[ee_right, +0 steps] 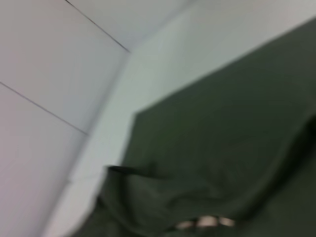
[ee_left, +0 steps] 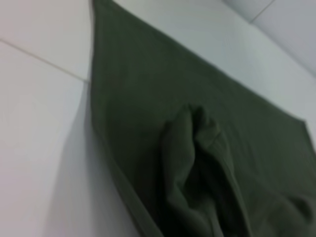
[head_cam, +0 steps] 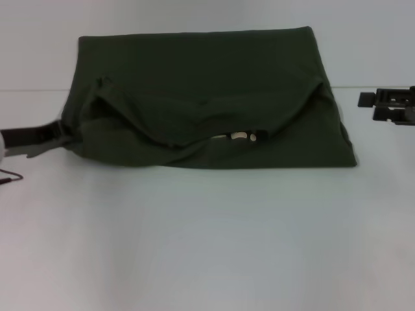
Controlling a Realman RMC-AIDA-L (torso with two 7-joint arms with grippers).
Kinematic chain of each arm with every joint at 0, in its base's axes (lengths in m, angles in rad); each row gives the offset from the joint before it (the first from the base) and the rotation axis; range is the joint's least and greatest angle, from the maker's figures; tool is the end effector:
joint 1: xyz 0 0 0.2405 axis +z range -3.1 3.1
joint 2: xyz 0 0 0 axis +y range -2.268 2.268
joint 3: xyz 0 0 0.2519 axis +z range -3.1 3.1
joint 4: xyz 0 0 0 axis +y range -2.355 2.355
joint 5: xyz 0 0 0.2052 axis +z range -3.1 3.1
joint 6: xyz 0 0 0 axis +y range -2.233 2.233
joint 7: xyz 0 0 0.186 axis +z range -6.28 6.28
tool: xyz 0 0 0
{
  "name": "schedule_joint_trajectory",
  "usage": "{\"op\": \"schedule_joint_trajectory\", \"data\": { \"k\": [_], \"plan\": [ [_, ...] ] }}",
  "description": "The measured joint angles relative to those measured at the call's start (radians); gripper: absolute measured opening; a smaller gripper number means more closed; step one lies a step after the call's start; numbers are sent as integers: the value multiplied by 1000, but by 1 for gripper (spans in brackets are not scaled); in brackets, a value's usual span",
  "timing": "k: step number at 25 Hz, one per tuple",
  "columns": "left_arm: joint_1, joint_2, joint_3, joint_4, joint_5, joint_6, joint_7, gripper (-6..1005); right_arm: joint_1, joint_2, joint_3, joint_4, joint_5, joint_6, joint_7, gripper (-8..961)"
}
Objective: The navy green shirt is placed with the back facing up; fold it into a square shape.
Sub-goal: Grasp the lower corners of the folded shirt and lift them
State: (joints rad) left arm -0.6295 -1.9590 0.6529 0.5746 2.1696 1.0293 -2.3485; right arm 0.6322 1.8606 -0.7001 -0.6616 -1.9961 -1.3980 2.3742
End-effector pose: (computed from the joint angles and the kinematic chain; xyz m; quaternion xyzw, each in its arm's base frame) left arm -0.3179 0.4272 0.0218 -0.6941 -0.6284 -0.2058 0.2846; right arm 0.2575 0.4156 0.0618 -0.7567 0.5817 0.2525 0.1592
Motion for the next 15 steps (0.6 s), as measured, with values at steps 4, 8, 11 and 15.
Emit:
{"op": "schedule_joint_trajectory", "data": {
  "k": [4,8,11,15],
  "plan": [
    [-10,25,-46,1,5,44,-51,0,57,-34,0,-7,-152,28,82,726],
    [-14,36,-47,1,8,44,-93,0,123,-33,-6,-25,-337,71,157,725],
    [-16,35,-48,1,6,44,-98,-1,173,-13,-10,-9,-463,121,188,725],
    [-16,30,-48,1,4,45,-99,-1,207,17,-36,41,-510,191,188,725]
  ]
}}
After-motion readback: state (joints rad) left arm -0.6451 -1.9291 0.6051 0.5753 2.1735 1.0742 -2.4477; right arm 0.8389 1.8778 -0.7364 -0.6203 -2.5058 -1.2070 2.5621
